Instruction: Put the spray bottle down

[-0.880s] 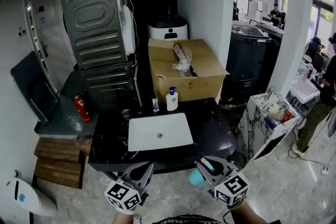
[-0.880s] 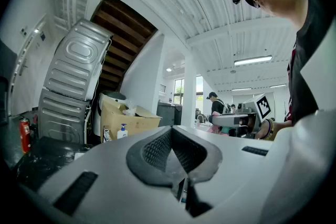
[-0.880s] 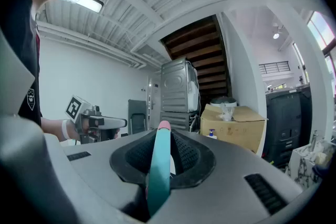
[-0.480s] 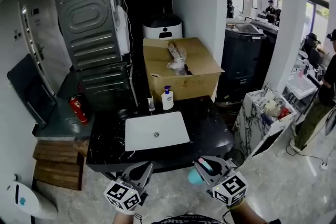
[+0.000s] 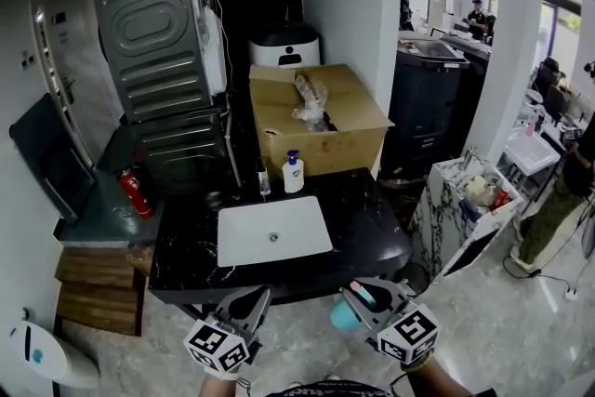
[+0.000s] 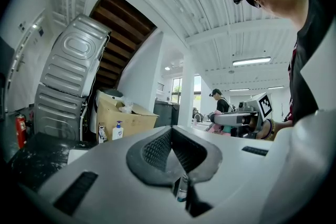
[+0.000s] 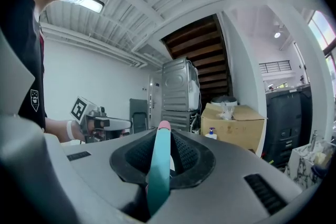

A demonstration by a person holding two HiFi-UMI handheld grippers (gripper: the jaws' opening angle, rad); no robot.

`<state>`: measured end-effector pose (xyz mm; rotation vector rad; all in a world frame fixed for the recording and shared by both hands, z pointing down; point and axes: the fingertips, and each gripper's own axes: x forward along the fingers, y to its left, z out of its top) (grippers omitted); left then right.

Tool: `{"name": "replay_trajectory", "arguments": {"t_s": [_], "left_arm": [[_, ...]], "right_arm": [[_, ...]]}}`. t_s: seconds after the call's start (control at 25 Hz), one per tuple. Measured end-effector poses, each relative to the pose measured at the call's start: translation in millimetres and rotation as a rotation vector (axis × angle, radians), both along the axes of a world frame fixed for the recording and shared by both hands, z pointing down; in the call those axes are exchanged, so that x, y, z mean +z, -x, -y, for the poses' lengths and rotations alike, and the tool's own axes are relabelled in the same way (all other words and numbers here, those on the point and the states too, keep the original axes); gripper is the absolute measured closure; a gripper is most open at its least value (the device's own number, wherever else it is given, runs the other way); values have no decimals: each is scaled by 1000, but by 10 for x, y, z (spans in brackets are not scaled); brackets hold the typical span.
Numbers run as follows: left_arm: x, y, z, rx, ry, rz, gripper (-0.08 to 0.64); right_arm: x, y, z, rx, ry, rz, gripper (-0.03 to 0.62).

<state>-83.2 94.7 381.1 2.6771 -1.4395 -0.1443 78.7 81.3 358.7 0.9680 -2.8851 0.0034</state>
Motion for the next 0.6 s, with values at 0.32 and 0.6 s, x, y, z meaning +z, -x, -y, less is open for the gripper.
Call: {"name": "replay_trajectory", "arguments": {"t_s": [0.32,0.6], "left_arm": [[5,-67,83,9,-5,19,546],[-22,-200,247,1,-10,25,546]], "right_arm": [[17,-51,63,-9,8,7,508],[5,-248,238,5,15,18,508]]}}
